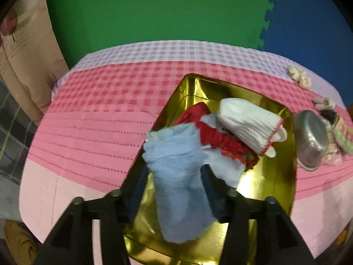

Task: Organize soft objects
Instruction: 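Release the blue towel into the tin with the left tool while the right tool carries the yellow pouch over, then lower the yellow pouch into the tin and open the right tool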

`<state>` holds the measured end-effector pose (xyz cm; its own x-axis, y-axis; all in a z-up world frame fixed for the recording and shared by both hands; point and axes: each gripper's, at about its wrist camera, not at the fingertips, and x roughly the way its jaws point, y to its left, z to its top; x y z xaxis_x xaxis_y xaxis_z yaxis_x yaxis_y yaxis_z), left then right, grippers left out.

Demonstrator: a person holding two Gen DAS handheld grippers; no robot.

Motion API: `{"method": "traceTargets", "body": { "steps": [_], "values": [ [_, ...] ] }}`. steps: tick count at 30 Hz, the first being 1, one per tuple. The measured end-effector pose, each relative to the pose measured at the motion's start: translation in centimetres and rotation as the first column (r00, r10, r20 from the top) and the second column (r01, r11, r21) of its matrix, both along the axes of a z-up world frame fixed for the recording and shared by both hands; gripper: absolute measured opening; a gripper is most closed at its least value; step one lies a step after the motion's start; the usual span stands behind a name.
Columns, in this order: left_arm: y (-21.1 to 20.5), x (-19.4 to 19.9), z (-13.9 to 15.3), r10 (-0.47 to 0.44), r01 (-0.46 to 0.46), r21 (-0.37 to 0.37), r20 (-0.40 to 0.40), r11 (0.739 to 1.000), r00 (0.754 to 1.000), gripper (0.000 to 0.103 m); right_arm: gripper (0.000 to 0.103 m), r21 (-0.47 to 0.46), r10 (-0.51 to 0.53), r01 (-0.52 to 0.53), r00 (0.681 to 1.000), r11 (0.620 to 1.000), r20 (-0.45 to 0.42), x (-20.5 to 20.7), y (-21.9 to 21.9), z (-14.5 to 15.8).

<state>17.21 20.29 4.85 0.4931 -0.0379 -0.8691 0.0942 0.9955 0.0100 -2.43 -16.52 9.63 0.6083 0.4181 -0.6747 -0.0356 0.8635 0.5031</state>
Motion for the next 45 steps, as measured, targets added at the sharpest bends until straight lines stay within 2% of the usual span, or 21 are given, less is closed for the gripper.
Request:
{"method": "traceTargets", "body": {
  "steps": [5, 7, 9, 13, 17, 20, 22, 25, 28, 31, 39, 45],
  "values": [
    [1.0, -1.4, 2.0, 0.043, -0.041, -0.054, 0.035, 0.998, 0.998, 0.053, 0.036, 0.010, 0.037, -0.037, 0.999, 0.999, 0.003, 0.4, 1.6, 0.6],
    [1.7, -3.2, 3.7, 0.088, -0.081, -0.084, 0.081, 0.993, 0.993, 0.053, 0.036, 0.008, 0.062, -0.063, 0.998, 0.998, 0.014, 0.8, 2.6, 1.3],
    [1.9, -5.3, 4.9, 0.152, -0.145, -0.067, 0.110, 0.987, 0.982, 0.053, 0.037, 0.001, 0.097, -0.097, 0.995, 0.995, 0.031, 1.4, 4.1, 2.2],
    [2.5, -11.3, 5.1, 0.271, -0.260, -0.104, 0.102, 0.960, 0.957, 0.053, 0.037, -0.007, 0.192, -0.192, 0.980, 0.981, 0.060, 3.5, 8.6, 3.5],
    [2.2, -17.2, 4.2, 0.334, -0.328, -0.065, 0.119, 0.942, 0.935, 0.053, 0.037, -0.009, 0.265, -0.265, 0.962, 0.964, 0.060, 5.9, 13.0, 3.4],
    [2.4, -19.9, 3.7, 0.367, -0.364, -0.046, 0.127, 0.930, 0.921, 0.053, 0.037, -0.005, 0.309, -0.309, 0.951, 0.951, 0.033, 7.8, 16.4, 2.5],
    [2.6, -21.1, 3.8, 0.391, -0.392, -0.024, 0.162, 0.919, 0.906, 0.053, 0.037, -0.017, 0.323, -0.323, 0.946, 0.946, 0.011, 9.1, 18.6, 1.7],
    [2.6, -21.4, 3.9, 0.386, -0.395, 0.008, 0.195, 0.918, 0.902, 0.053, 0.037, -0.033, 0.338, -0.339, 0.941, 0.940, -0.022, 11.0, 21.6, 0.6],
    [2.8, -21.5, 4.0, 0.372, -0.385, 0.026, 0.202, 0.923, 0.906, 0.053, 0.037, -0.144, 0.349, -0.351, 0.936, 0.925, -0.041, 12.4, 24.5, -0.5],
    [2.9, -21.2, 3.9, 0.354, -0.364, 0.022, 0.188, 0.931, 0.916, 0.053, 0.037, -0.183, 0.337, -0.344, 0.939, 0.921, -0.067, 13.8, 25.9, -1.8],
    [3.4, -21.0, 3.6, 0.337, -0.341, 0.001, 0.157, 0.940, 0.929, 0.053, 0.037, -0.265, 0.290, -0.312, 0.950, 0.912, -0.119, 16.6, 27.4, -4.6],
    [3.3, -20.7, 3.2, 0.333, -0.338, 0.008, 0.142, 0.941, 0.932, 0.053, 0.040, -0.345, 0.302, -0.319, 0.948, 0.883, -0.105, 16.3, 28.5, -5.2]
  ]
}}
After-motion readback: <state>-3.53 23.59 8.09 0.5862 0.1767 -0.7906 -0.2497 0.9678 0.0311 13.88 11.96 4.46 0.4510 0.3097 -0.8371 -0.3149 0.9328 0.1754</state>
